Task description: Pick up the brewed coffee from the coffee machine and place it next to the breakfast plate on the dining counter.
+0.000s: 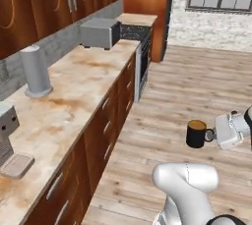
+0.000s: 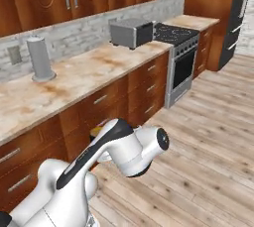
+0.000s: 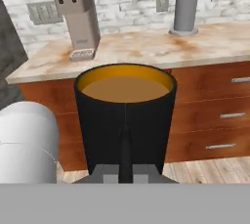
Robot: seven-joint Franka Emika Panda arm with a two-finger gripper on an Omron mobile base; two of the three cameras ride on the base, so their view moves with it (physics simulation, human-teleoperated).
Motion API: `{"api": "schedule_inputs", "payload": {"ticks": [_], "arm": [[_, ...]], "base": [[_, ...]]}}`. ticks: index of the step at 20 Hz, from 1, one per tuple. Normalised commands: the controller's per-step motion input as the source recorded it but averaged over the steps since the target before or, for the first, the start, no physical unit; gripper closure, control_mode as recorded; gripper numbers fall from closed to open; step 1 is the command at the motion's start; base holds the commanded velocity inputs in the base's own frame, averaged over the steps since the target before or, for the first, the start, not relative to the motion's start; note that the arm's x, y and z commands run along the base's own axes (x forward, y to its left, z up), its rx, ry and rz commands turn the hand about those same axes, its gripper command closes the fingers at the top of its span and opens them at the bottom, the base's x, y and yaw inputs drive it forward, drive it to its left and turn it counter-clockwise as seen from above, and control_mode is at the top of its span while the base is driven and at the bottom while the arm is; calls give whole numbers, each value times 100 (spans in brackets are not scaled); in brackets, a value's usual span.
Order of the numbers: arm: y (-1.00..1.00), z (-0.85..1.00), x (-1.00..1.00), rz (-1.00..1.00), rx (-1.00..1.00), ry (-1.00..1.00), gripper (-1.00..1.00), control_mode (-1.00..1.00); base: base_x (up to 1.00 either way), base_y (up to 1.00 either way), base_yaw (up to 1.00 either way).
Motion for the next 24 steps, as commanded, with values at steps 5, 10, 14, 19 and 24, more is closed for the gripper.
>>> {"api": "schedule_inputs", "payload": {"ticks": [5, 10, 14, 19, 24], "arm": [[0, 0, 0, 0, 0, 0, 100, 100], [0, 0, 0, 0, 0, 0, 100, 100], [0, 0, 0, 0, 0, 0, 100, 100], [0, 0, 0, 0, 0, 0, 100, 100], [0, 0, 0, 0, 0, 0, 100, 100]], "base": [[0, 0, -87], [0, 0, -85], [2, 0, -82], [43, 0, -68], [80, 0, -54]]}}
